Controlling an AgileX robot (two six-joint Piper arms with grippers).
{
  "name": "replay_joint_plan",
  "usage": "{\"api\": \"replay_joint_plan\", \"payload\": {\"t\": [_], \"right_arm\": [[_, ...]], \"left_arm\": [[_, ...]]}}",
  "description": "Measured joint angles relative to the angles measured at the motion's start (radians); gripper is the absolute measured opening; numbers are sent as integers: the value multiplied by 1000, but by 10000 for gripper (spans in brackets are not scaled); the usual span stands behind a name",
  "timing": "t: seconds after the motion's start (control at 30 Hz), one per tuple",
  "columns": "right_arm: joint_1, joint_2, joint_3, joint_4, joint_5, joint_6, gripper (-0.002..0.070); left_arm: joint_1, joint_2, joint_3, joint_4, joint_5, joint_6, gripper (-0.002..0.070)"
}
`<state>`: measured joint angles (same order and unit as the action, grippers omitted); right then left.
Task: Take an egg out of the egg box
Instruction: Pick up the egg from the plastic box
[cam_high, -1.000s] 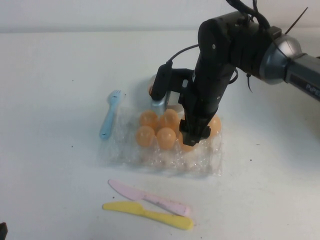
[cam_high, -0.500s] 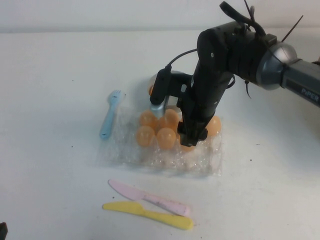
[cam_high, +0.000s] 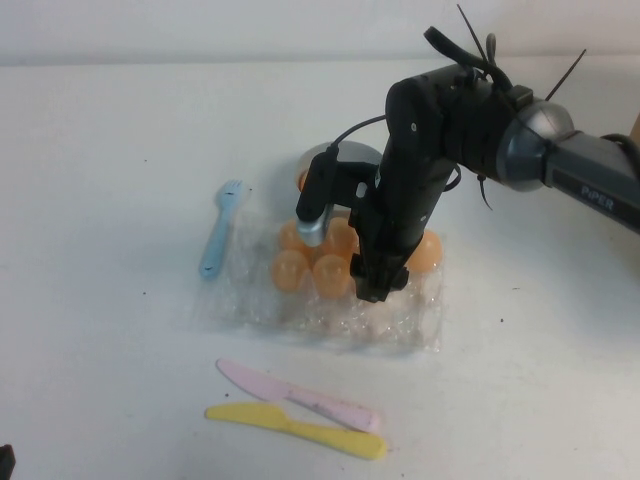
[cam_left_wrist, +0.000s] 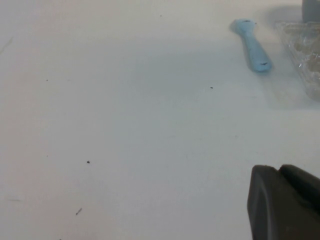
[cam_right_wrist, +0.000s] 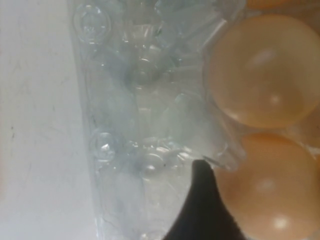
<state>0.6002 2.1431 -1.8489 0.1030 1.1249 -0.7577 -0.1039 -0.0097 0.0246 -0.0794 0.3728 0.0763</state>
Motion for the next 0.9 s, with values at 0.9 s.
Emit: {"api": "replay_joint_plan", "payload": {"t": [0.9], "right_arm": [[0, -46, -9, 3, 24, 1, 335]], "left_arm": [[0, 0, 0, 0, 0, 0, -3]]}}
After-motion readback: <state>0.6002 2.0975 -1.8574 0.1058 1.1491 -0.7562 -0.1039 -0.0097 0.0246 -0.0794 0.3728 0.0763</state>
